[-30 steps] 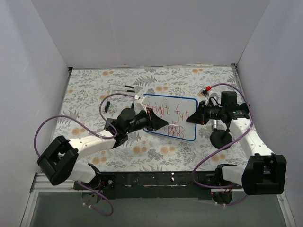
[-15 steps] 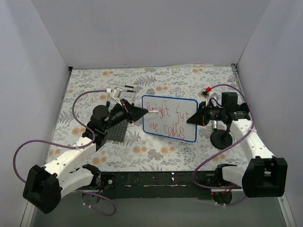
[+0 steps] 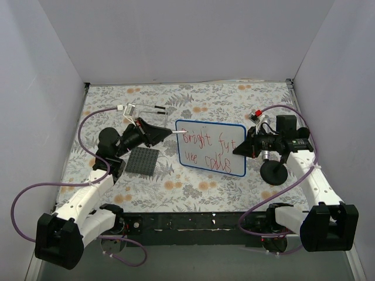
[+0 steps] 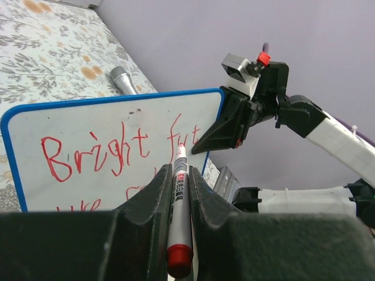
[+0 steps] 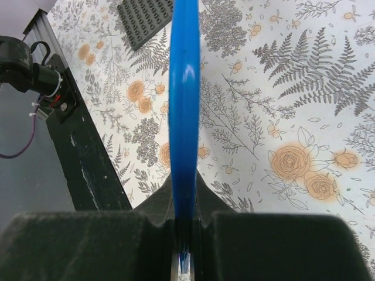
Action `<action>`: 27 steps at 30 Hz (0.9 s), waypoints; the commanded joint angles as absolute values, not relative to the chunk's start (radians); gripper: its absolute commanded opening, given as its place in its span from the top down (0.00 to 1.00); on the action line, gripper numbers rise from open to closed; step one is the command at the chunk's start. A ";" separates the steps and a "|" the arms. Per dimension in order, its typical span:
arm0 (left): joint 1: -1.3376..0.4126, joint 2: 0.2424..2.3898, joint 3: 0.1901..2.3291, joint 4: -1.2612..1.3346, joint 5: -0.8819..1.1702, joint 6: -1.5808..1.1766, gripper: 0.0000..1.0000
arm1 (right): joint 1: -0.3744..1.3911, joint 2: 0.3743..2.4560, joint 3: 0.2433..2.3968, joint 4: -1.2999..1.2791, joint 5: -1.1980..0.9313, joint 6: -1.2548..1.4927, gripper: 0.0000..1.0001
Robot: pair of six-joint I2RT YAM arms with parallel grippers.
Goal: Write a sentence on the whiteboard
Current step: Put down the whiteboard on the whiteboard stand.
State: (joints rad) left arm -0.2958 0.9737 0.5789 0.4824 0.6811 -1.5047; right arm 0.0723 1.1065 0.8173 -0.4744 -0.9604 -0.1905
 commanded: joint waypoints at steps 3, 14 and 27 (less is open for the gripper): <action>-0.290 0.890 0.484 0.586 0.762 -1.591 1.00 | 0.063 1.069 0.954 -0.520 -1.011 -0.274 0.99; -0.290 0.761 0.448 0.511 0.772 -1.517 1.00 | 0.061 1.120 1.118 -0.711 -1.034 -0.435 0.99; -0.288 0.759 0.542 0.282 0.901 -1.259 1.00 | 0.061 1.143 1.259 -0.900 -1.034 -0.634 0.99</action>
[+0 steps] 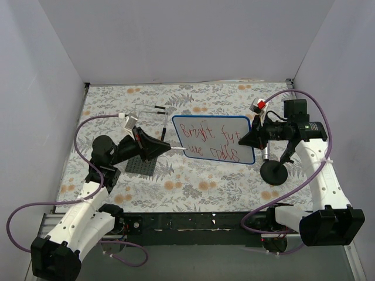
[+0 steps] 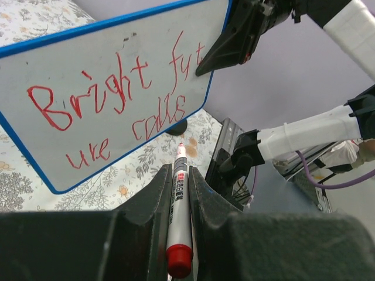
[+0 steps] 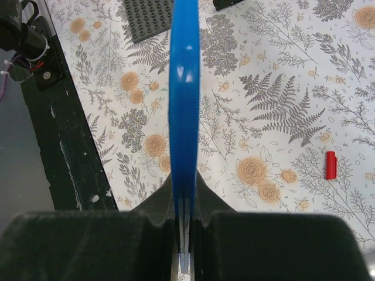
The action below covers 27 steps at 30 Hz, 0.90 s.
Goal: Write a sentence on the whiteboard
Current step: Put down the whiteboard on the whiteboard stand.
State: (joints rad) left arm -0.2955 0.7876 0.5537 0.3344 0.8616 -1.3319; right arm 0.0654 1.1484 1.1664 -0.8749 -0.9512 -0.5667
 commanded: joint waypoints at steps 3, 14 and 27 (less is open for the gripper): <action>-0.288 0.727 0.490 0.380 0.873 -1.318 1.00 | 0.061 1.155 1.314 -0.910 -1.045 -0.626 0.99; -0.288 0.712 0.417 0.486 0.887 -1.330 1.00 | 0.061 1.174 1.355 -0.916 -1.057 -0.618 0.99; -0.288 0.703 0.402 0.480 0.882 -1.325 1.00 | 0.061 1.174 1.347 -0.917 -1.054 -0.623 0.99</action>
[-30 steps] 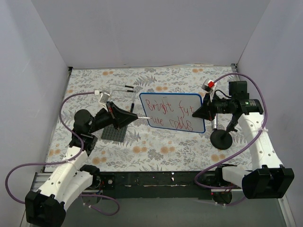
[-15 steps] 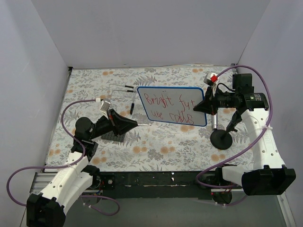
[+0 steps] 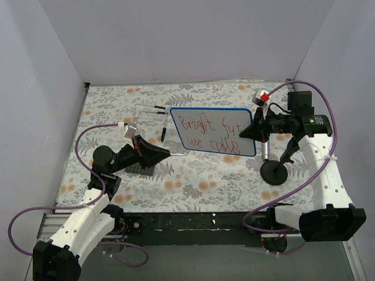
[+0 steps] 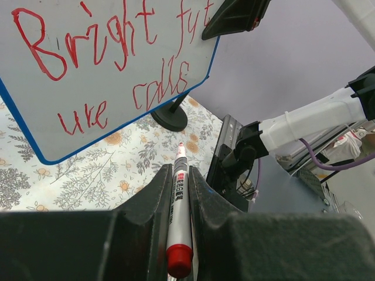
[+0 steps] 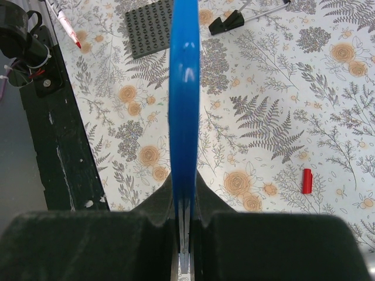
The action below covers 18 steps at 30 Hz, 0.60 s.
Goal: Write a sentence on the whiteboard
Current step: Put down the whiteboard on the whiteboard stand.
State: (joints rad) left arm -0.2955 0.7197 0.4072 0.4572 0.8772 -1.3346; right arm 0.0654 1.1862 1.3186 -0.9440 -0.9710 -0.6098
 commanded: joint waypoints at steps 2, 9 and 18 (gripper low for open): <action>-0.288 0.704 0.397 0.483 0.882 -1.330 1.00 | 0.061 1.173 1.344 -0.914 -1.055 -0.623 0.99; -0.288 0.701 0.385 0.491 0.865 -1.338 1.00 | 0.063 1.173 1.345 -0.911 -1.057 -0.615 0.99; -0.288 0.726 0.503 0.414 0.763 -1.335 1.00 | 0.097 1.322 1.371 -0.503 -1.204 -0.254 0.99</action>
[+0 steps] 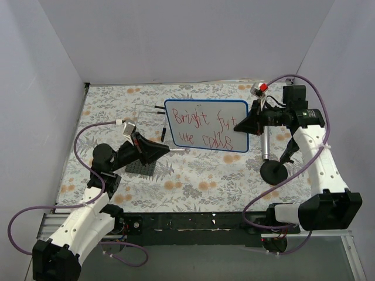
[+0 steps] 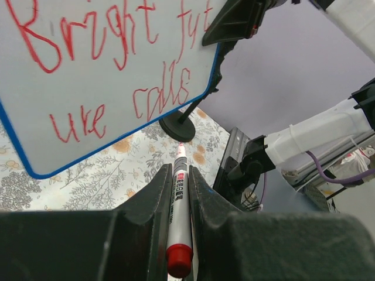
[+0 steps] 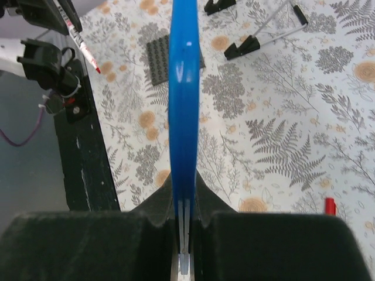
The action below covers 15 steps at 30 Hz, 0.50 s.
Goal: Write a sentence on the whiteboard
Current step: Put down the whiteboard on the whiteboard stand.
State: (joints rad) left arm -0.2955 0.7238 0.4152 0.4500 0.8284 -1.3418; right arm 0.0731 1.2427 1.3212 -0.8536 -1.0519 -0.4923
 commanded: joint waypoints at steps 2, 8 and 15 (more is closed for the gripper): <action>-0.287 0.706 0.538 0.384 0.721 -1.339 1.00 | 0.142 1.385 1.368 -0.378 -1.181 -0.113 0.99; -0.287 0.628 0.587 0.296 0.605 -1.362 1.00 | 0.264 1.601 1.453 0.000 -1.131 0.150 0.99; -0.288 0.555 0.595 0.216 0.502 -1.379 1.00 | 0.330 1.882 1.541 0.624 -1.120 0.600 0.99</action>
